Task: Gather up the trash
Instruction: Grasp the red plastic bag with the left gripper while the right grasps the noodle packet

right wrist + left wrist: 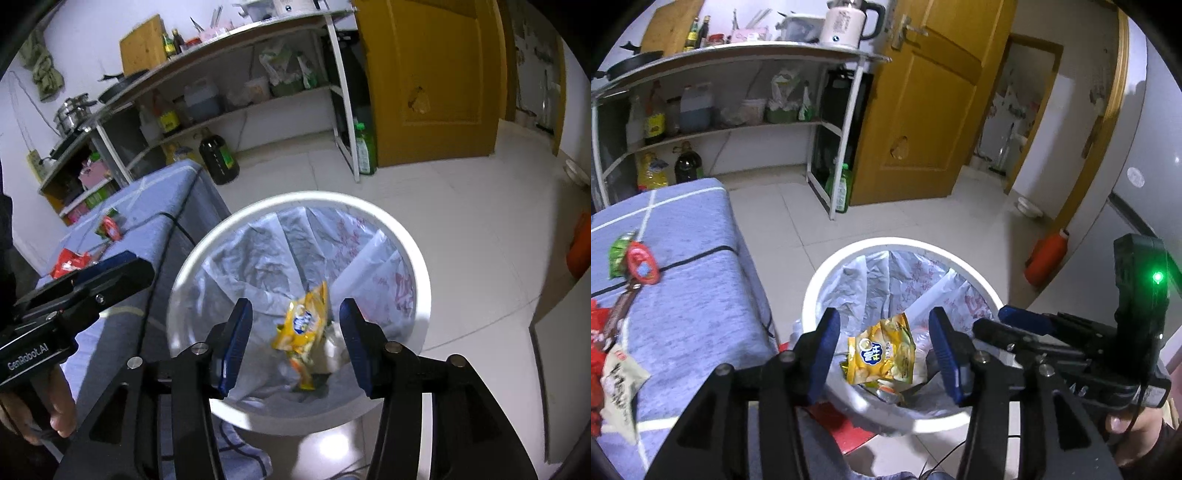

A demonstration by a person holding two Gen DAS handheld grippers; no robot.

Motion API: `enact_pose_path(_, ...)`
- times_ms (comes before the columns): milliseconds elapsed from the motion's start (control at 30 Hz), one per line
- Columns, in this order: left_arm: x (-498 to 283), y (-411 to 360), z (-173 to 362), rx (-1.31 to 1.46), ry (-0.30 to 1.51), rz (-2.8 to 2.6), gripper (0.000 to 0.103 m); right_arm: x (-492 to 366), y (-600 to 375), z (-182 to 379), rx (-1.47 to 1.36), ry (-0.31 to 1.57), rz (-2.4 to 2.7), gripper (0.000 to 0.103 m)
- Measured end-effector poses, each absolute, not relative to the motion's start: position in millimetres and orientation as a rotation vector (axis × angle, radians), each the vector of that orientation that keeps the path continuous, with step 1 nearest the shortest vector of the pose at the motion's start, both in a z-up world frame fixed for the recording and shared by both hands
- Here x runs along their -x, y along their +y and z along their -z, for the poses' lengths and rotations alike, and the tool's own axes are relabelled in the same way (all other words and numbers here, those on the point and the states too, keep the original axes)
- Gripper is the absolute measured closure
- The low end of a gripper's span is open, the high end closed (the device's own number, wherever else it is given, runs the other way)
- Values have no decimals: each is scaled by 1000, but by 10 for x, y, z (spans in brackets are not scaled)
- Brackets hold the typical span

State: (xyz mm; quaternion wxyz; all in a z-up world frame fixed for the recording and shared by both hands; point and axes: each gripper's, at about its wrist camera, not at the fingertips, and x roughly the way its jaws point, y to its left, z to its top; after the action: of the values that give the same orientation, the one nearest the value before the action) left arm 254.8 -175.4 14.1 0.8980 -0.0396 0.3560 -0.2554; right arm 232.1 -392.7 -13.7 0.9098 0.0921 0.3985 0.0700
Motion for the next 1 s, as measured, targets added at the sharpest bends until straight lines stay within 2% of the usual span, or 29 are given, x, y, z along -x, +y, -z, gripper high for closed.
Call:
enact_pose_path(233, -2158, -1311, -357, 100, 656, 475, 44, -2048, -3739, -189, -194, 735, -214, 53)
enact_pose_path(400, -1922, -989, -475, 115, 613, 435, 44, -1843, -3430, -366, -169, 694, -293, 53)
enact_pose_path(1000, -1583, 249, -450, 126, 552, 246, 44, -1822, -2315, -384, -86, 723, -482, 53)
